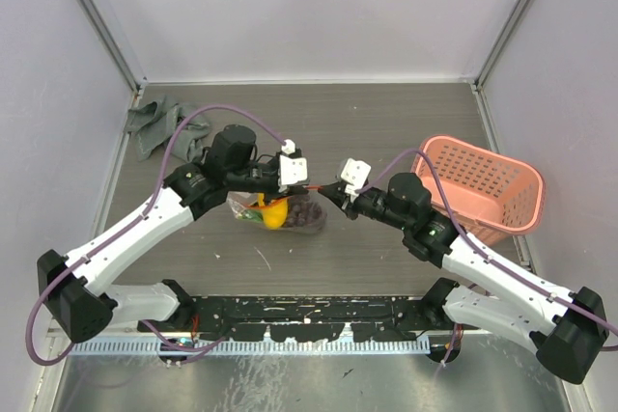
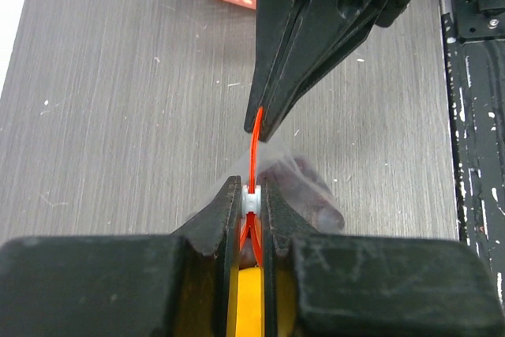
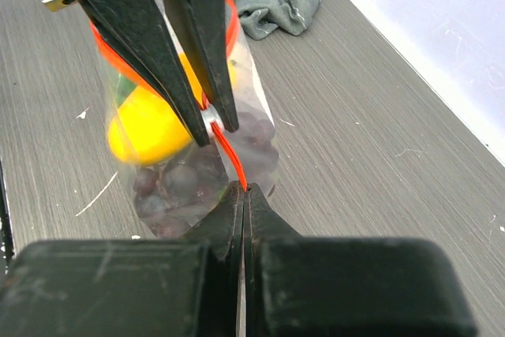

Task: Place the food in the zip-top bag and seal the zipper
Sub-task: Zip the zipper of the food storage bag.

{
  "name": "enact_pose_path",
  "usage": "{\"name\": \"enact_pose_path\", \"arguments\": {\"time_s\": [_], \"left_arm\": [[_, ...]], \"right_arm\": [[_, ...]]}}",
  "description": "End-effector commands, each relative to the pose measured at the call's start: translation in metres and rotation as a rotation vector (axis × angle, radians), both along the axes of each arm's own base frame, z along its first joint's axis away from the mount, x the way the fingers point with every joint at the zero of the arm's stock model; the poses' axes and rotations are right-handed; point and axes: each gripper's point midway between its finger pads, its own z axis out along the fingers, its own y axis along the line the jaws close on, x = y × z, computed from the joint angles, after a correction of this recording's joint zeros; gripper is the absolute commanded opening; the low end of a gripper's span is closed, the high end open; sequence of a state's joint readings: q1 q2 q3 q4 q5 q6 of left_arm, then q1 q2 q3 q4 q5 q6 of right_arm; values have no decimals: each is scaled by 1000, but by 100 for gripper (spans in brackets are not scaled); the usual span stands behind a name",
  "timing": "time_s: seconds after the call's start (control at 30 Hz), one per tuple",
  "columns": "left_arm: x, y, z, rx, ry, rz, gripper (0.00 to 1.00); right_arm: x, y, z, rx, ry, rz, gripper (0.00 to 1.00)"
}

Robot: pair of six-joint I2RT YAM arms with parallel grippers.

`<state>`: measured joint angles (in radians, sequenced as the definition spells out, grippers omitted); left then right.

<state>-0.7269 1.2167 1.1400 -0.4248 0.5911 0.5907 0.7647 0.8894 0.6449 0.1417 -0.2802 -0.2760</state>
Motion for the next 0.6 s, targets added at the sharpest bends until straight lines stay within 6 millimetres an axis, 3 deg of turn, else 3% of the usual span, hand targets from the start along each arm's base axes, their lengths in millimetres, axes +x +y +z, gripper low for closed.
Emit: {"name": "enact_pose_path", "arguments": {"time_s": [0.0, 0.3, 0.57], "left_arm": [[4, 16, 12, -5, -42, 83, 2], [7, 24, 10, -9, -34, 140, 0], [7, 35, 11, -14, -42, 199, 0]], "right_arm": [[18, -19, 29, 80, -67, -120, 1], [34, -37, 28, 85, -36, -240, 1], [35, -55, 32, 103, -14, -330, 1]]}}
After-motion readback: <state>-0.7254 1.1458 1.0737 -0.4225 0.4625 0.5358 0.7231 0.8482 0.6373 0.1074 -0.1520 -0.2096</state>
